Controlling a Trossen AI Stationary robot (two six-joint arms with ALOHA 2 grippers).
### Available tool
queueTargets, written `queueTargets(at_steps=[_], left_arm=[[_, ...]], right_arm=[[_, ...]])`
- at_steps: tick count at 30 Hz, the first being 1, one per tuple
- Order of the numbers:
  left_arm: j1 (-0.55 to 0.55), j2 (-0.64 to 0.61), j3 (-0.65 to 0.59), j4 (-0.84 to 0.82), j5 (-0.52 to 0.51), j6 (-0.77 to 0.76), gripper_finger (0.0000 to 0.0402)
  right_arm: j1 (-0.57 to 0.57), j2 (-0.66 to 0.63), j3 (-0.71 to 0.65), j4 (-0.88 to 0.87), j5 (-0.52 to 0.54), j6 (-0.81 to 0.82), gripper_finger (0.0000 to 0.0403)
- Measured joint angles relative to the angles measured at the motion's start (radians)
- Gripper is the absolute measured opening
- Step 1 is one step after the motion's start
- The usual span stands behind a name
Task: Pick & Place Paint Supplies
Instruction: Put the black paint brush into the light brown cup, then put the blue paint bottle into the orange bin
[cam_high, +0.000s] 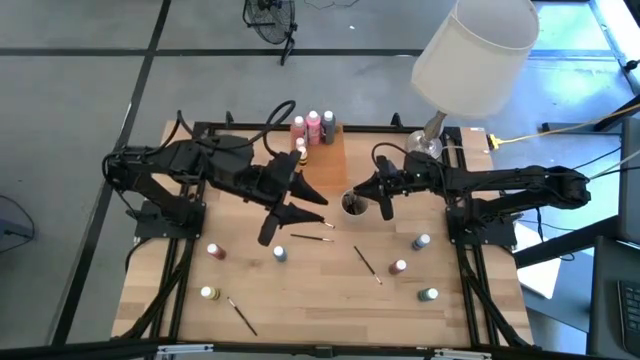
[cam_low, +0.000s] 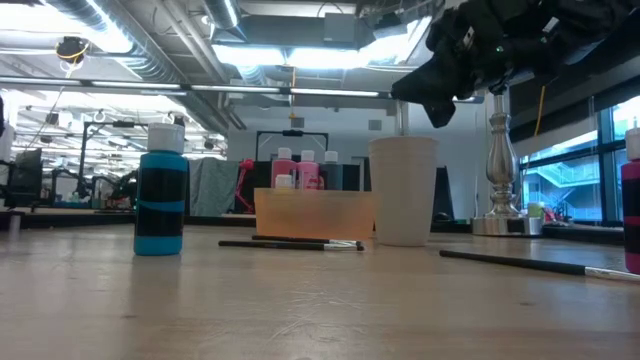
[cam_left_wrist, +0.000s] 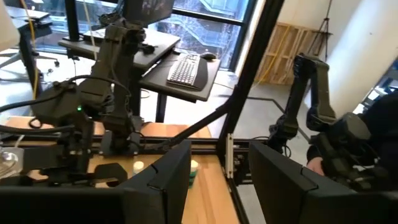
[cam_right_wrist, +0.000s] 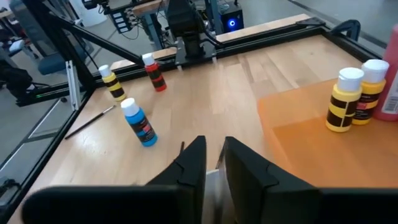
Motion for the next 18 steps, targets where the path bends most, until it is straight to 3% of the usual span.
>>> queueTargets(at_steps=[8,18], left_arm=[[-0.007,0.0,0.0,0.0,-0.001,0.02,0.0157],[-0.007,0.0,0.0,-0.007,0.0,0.03,0.0157]], right_arm=[[0.0,-0.006,0.0,0.0,0.0,0.018,0.01],[0.008,-0.12,0.088,-0.083,0.0,0.041,0.0185]])
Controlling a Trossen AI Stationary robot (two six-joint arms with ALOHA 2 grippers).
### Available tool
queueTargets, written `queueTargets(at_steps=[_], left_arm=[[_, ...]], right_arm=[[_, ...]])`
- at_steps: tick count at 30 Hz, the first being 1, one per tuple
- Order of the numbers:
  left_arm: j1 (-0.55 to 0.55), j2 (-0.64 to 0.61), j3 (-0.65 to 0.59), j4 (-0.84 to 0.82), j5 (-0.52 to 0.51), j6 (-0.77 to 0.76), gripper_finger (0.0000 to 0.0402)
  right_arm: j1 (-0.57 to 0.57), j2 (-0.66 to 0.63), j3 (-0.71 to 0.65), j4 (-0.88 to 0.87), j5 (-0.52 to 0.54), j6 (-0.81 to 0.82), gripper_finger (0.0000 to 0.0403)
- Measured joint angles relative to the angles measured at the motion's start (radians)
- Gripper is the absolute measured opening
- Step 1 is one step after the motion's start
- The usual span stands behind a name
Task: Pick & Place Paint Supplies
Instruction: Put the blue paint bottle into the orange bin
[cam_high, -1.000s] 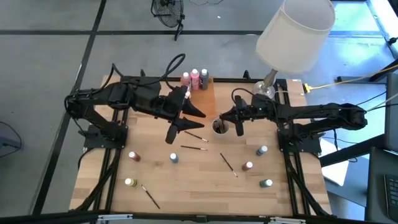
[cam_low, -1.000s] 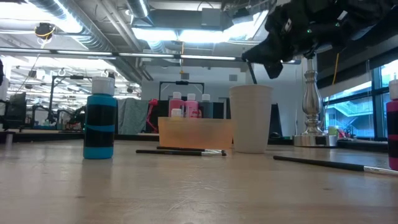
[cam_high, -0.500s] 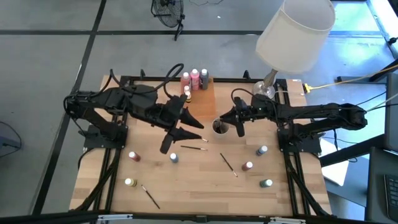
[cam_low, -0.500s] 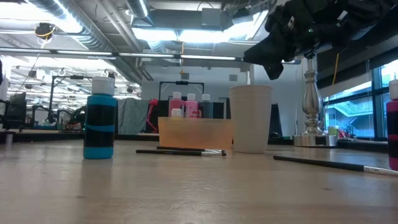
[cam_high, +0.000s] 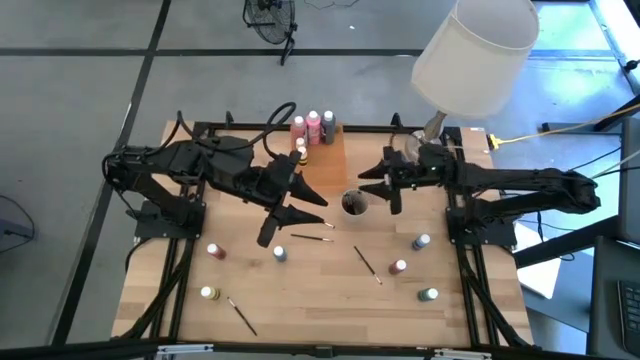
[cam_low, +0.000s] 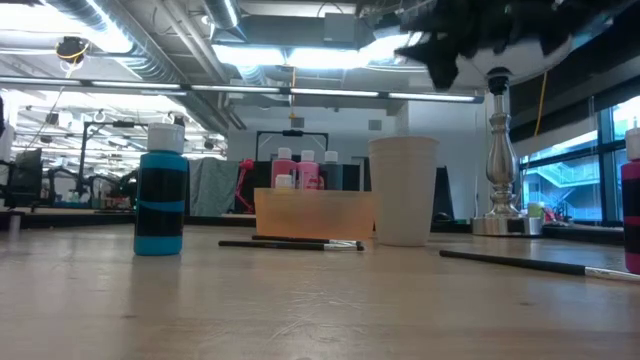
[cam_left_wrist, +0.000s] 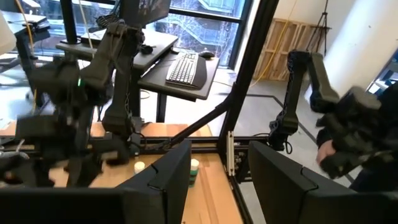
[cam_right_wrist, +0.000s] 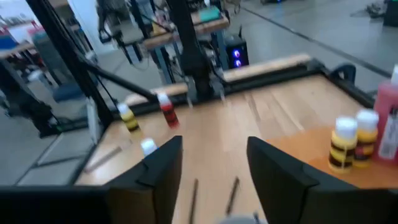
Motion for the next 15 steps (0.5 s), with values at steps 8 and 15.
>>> queueTargets(at_steps=[8,15], left_arm=[[-0.019,0.0,0.0,-0.075,0.006,-0.057,0.0157],[-0.028,0.0,0.0,-0.253,0.01,-0.257,0.0157]], right_arm=[[0.062,-0.112,0.206,-0.272,-0.03,0.046,0.0221],[0.145,-0.139,0.362,-0.436,-0.136,0.076,0.0221]])
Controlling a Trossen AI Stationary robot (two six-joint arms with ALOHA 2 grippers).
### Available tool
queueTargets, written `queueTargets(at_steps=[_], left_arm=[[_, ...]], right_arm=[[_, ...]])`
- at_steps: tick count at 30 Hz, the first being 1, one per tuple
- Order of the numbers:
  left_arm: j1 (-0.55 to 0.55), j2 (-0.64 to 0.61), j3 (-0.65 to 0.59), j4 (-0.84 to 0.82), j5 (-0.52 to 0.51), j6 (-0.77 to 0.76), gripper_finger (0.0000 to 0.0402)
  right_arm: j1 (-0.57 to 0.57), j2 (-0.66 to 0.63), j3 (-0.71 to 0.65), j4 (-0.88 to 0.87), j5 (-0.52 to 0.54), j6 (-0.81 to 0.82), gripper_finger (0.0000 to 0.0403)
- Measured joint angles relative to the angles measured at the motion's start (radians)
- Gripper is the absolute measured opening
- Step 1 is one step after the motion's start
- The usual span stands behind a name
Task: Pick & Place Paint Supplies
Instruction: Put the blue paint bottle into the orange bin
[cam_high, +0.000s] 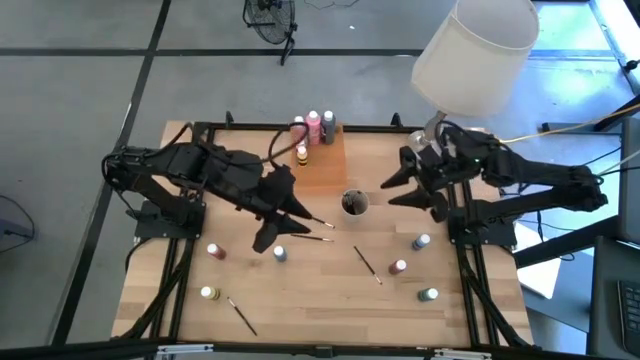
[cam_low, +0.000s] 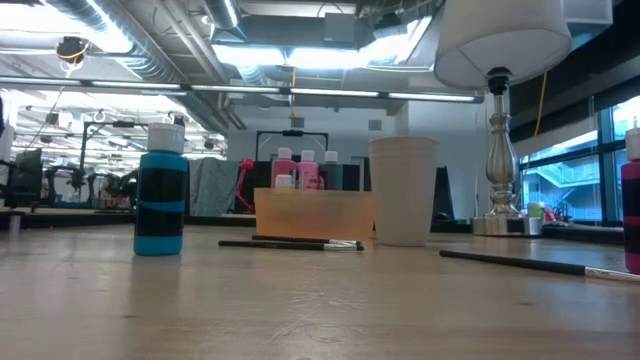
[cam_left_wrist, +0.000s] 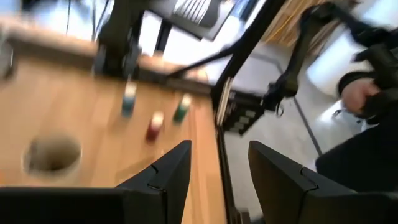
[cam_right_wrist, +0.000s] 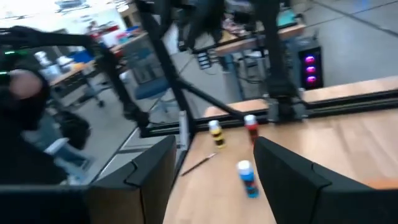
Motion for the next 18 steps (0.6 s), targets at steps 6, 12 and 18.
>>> queueTargets(at_steps=[6,12,18], left_arm=[[-0.024,0.0,0.0,-0.216,0.007,-0.084,0.0157],[-0.05,0.0,0.0,-0.351,-0.062,-0.166,0.0157],[-0.057,0.042,0.001,-0.539,-0.173,-0.296,0.0157]], right_arm=[[0.054,0.0,0.022,-0.023,0.041,-0.001,0.0221],[0.059,0.015,0.022,-0.083,0.088,-0.004,0.0221],[0.059,0.039,0.022,-0.091,0.088,-0.005,0.0221]])
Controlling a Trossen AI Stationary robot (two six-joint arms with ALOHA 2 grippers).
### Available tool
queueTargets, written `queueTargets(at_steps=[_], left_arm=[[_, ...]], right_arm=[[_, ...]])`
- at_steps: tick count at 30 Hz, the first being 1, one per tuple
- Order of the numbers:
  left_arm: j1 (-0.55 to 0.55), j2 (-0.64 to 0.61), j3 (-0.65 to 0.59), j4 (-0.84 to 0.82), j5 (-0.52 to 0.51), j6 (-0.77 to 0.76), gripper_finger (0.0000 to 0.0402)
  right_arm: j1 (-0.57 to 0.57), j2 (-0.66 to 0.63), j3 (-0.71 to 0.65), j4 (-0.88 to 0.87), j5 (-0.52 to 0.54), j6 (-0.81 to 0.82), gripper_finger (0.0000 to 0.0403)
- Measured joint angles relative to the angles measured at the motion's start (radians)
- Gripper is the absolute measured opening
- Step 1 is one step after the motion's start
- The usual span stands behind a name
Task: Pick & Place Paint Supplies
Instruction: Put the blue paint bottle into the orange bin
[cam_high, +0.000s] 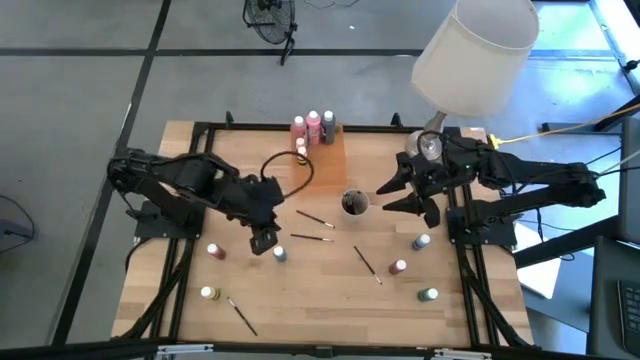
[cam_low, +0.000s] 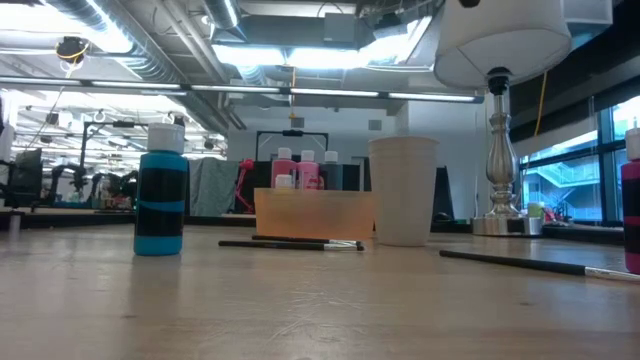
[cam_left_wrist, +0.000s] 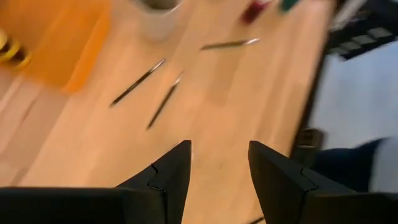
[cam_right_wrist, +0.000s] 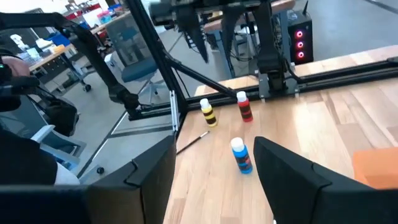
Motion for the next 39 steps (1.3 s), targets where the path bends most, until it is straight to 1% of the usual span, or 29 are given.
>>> queueTargets(at_steps=[2,6,9,12,15,20,22,25,29,30,32,35,39], left_arm=[[0.0,0.024,0.0,-0.041,0.009,-0.003,0.0157],[-0.013,0.088,0.0,-0.086,0.051,0.072,0.0157],[-0.037,0.136,0.0,-0.126,0.06,0.23,0.0157],[-0.066,0.178,-0.001,-0.147,0.034,0.375,0.0157],[-0.066,0.188,-0.001,-0.141,0.025,0.479,0.0157],[-0.054,0.196,-0.003,-0.153,0.041,0.642,0.0157],[-0.054,0.197,-0.025,-0.137,0.059,0.671,0.0157],[-0.054,0.198,-0.082,-0.091,0.111,0.667,0.0157],[-0.065,0.2,-0.156,0.024,0.118,0.569,0.0157],[-0.07,0.199,-0.172,0.054,0.117,0.565,0.0157],[-0.084,0.199,-0.197,0.108,0.11,0.597,0.0157],[-0.098,0.199,-0.208,0.16,0.095,0.598,0.0158],[-0.096,0.199,-0.211,0.185,0.171,0.645,0.0169]], right_arm=[[0.0,0.006,0.0,0.0,0.0,0.0,0.0221],[0.0,0.011,0.0,-0.007,0.0,0.0,0.0221],[0.0,0.011,0.0,-0.014,-0.001,0.005,0.0221],[0.0,0.011,0.0,-0.032,-0.003,0.008,0.022],[0.006,0.011,0.0,-0.056,-0.003,0.01,0.022],[0.033,0.011,0.0,-0.058,-0.003,0.011,0.022],[0.045,0.011,0.0,-0.058,-0.003,0.01,0.022],[0.067,0.011,0.0,-0.057,-0.003,0.01,0.022],[0.097,0.011,0.0,-0.057,-0.003,0.006,0.022],[0.102,0.011,0.0,-0.057,-0.003,0.006,0.022],[0.11,0.011,0.0,-0.057,-0.002,0.006,0.022],[0.118,0.011,0.0,-0.056,0.002,0.008,0.022],[0.118,0.011,0.0,-0.056,0.047,0.009,0.022]])
